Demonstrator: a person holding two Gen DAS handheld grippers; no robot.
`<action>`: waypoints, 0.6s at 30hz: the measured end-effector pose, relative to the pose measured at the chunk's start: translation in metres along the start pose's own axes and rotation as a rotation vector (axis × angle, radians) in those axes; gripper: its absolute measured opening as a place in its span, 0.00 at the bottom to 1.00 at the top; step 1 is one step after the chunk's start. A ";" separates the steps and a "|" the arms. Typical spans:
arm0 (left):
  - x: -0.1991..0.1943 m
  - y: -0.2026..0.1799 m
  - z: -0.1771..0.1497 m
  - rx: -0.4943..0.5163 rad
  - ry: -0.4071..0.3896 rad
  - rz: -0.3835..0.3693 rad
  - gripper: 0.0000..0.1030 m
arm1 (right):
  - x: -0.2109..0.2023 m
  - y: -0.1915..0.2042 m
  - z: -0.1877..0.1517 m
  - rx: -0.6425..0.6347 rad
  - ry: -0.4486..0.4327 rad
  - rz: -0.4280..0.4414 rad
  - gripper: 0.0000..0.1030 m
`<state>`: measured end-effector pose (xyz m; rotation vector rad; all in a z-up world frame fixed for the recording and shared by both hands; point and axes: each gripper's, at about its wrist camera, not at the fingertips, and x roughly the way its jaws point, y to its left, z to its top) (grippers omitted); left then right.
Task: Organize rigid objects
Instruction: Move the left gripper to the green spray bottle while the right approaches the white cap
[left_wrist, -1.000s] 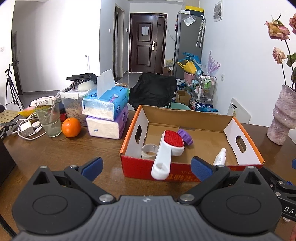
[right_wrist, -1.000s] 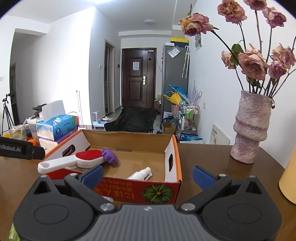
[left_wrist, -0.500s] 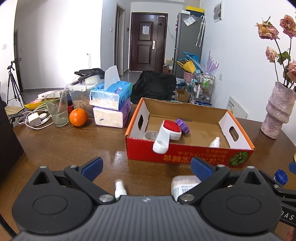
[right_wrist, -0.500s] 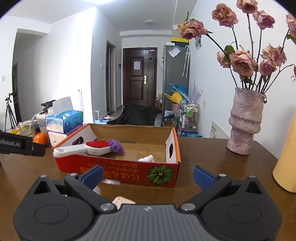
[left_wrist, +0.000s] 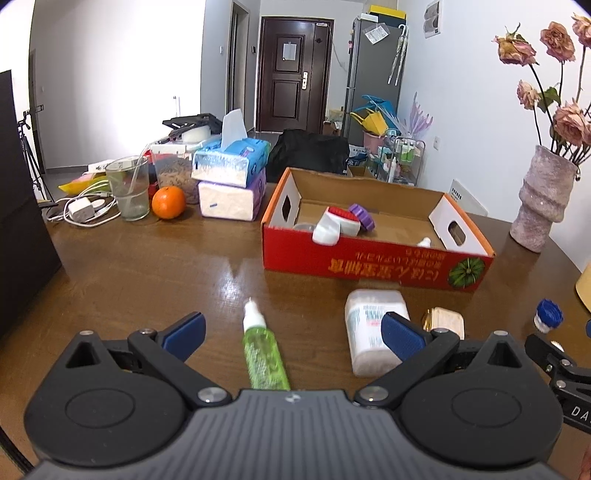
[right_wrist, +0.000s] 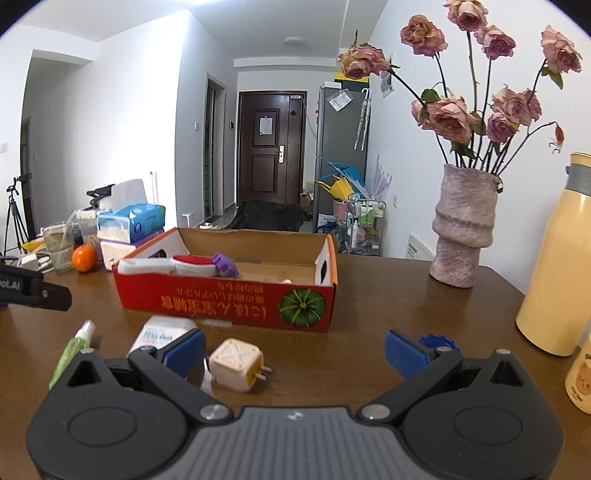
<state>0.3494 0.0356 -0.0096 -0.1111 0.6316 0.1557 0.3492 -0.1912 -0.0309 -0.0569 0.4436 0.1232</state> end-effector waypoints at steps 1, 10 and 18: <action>-0.001 0.001 -0.003 0.001 0.002 0.001 1.00 | -0.003 0.000 -0.003 -0.002 0.003 -0.002 1.00; -0.005 0.005 -0.023 0.003 0.032 0.000 1.00 | -0.021 -0.003 -0.023 0.006 0.024 -0.008 1.00; 0.006 0.007 -0.031 -0.003 0.060 0.019 1.00 | -0.022 -0.004 -0.032 0.020 0.034 -0.020 1.00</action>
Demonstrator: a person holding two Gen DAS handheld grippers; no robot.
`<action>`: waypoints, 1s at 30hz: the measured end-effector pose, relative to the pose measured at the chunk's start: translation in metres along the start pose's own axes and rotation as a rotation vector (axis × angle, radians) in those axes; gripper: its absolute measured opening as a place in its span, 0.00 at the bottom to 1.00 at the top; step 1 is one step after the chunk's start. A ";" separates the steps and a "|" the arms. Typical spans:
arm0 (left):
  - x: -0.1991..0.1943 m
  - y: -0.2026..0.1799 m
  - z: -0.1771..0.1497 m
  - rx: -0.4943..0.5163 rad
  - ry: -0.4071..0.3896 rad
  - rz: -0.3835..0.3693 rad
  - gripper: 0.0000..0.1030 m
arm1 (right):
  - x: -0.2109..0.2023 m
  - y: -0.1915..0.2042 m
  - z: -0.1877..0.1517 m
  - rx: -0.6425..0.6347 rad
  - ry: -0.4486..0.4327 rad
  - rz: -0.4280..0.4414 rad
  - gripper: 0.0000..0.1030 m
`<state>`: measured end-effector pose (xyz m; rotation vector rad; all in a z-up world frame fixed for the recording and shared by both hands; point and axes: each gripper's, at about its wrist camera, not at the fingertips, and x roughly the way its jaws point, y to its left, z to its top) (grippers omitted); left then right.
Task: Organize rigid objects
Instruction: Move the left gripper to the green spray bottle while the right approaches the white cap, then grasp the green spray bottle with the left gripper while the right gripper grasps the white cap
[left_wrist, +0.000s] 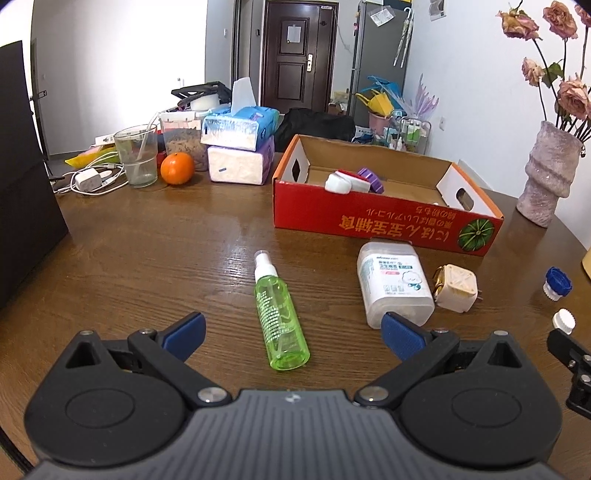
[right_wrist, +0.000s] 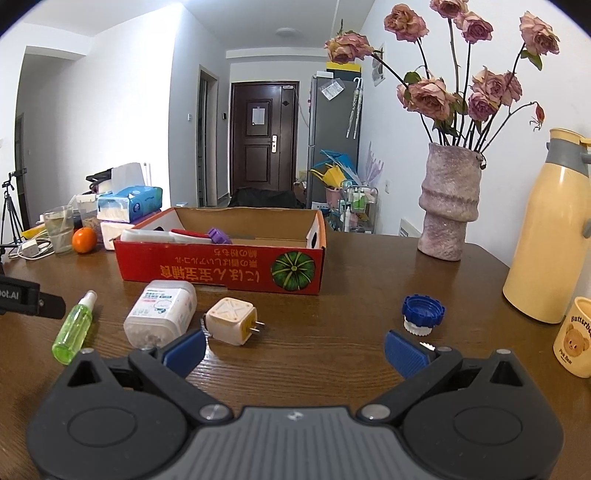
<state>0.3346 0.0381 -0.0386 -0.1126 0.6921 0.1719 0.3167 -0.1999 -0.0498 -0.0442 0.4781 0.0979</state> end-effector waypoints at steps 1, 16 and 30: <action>0.002 0.000 0.000 0.000 0.004 0.003 1.00 | 0.000 -0.001 -0.001 0.002 0.002 -0.003 1.00; 0.060 0.010 0.001 -0.031 0.067 0.118 1.00 | 0.015 -0.039 -0.015 0.050 0.039 -0.097 1.00; 0.088 0.018 -0.001 -0.038 0.112 0.127 0.57 | 0.029 -0.075 -0.022 0.095 0.059 -0.186 1.00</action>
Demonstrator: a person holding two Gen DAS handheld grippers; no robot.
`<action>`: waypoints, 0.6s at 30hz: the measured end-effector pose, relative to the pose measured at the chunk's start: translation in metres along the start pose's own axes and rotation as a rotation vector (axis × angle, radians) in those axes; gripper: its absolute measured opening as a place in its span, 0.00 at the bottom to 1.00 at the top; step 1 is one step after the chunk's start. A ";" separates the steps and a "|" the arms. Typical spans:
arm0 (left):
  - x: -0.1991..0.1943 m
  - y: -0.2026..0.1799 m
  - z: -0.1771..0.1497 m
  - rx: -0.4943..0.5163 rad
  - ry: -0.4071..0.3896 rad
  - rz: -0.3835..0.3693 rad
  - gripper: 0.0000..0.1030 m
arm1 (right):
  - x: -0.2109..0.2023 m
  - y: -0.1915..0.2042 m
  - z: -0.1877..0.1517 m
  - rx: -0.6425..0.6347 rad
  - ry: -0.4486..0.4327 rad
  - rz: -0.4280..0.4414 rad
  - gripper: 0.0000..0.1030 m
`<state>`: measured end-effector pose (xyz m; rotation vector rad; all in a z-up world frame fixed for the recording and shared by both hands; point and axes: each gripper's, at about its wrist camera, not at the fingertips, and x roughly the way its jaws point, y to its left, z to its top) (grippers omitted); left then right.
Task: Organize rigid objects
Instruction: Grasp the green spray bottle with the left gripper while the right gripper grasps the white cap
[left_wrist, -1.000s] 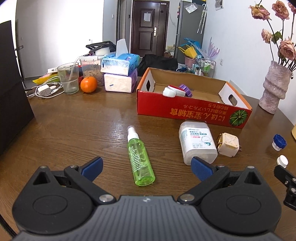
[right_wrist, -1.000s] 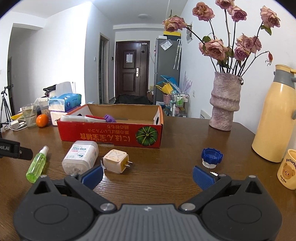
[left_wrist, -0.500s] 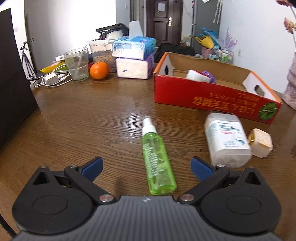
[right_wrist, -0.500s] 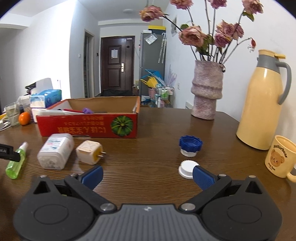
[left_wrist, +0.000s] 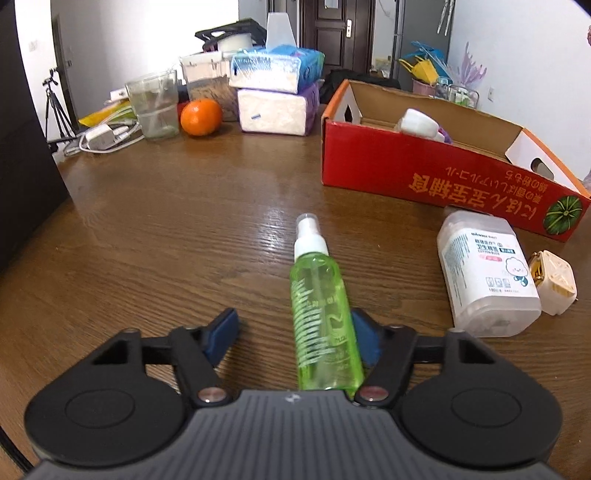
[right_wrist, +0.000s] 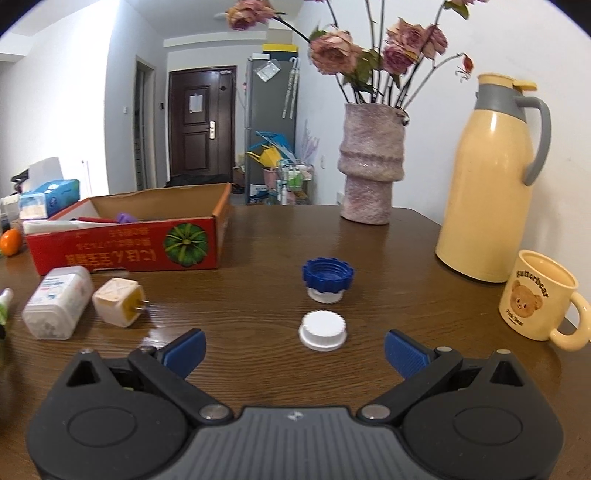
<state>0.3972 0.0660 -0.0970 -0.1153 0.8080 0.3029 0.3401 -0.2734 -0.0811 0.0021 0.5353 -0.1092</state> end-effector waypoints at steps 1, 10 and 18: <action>-0.001 0.000 0.000 0.003 -0.006 -0.005 0.44 | 0.001 -0.002 -0.001 0.003 0.002 -0.005 1.00; -0.005 -0.002 -0.003 0.027 -0.025 -0.028 0.31 | 0.026 -0.016 -0.004 0.042 0.038 -0.034 1.00; -0.007 -0.001 -0.002 0.030 -0.026 -0.048 0.31 | 0.049 -0.018 -0.002 0.026 0.086 -0.039 1.00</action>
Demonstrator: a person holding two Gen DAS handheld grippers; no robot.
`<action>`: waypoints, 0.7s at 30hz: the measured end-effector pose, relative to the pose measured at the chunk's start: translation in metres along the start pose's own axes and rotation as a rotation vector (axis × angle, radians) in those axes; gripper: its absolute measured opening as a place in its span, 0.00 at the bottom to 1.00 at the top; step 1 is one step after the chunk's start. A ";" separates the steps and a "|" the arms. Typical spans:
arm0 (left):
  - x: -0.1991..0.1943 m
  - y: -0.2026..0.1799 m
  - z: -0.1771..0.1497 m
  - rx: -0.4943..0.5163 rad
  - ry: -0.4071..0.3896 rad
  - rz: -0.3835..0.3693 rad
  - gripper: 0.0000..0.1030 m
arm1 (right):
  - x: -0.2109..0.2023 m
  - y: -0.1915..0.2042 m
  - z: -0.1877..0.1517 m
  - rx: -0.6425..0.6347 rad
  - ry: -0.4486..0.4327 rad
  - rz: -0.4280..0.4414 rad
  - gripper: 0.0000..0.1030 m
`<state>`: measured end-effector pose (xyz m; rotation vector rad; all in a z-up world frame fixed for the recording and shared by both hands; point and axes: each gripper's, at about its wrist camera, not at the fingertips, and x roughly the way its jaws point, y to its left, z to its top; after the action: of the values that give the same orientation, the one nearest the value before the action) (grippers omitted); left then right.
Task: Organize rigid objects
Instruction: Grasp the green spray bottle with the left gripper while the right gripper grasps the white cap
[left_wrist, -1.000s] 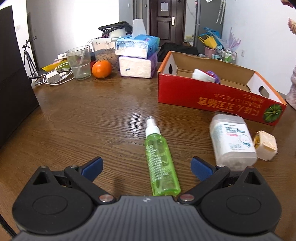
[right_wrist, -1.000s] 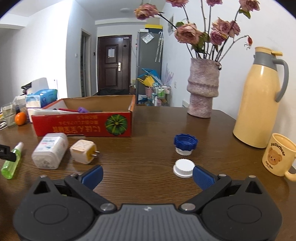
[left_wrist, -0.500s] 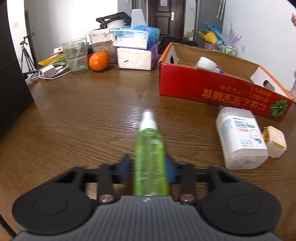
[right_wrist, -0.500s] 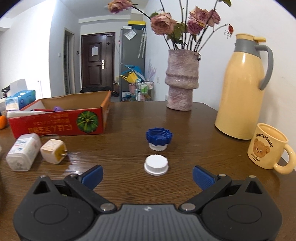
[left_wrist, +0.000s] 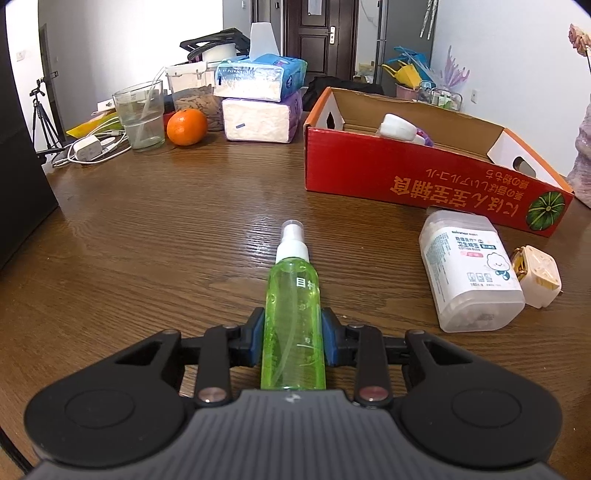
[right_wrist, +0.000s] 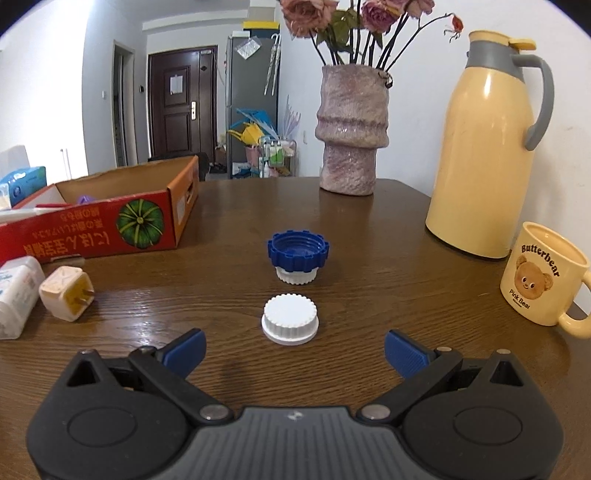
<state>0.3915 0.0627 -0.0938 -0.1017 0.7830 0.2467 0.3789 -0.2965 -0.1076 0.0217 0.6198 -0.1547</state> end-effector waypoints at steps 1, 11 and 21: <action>-0.001 0.000 0.000 0.000 -0.005 -0.003 0.31 | 0.002 0.000 0.001 0.000 0.006 0.002 1.00; -0.018 -0.004 -0.001 0.011 -0.061 -0.032 0.31 | 0.029 -0.009 0.013 0.041 0.048 0.002 0.95; -0.035 -0.017 -0.005 0.050 -0.127 -0.057 0.31 | 0.035 -0.007 0.014 0.034 0.073 0.024 0.67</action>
<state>0.3685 0.0385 -0.0724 -0.0603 0.6582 0.1777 0.4136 -0.3093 -0.1162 0.0680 0.6895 -0.1419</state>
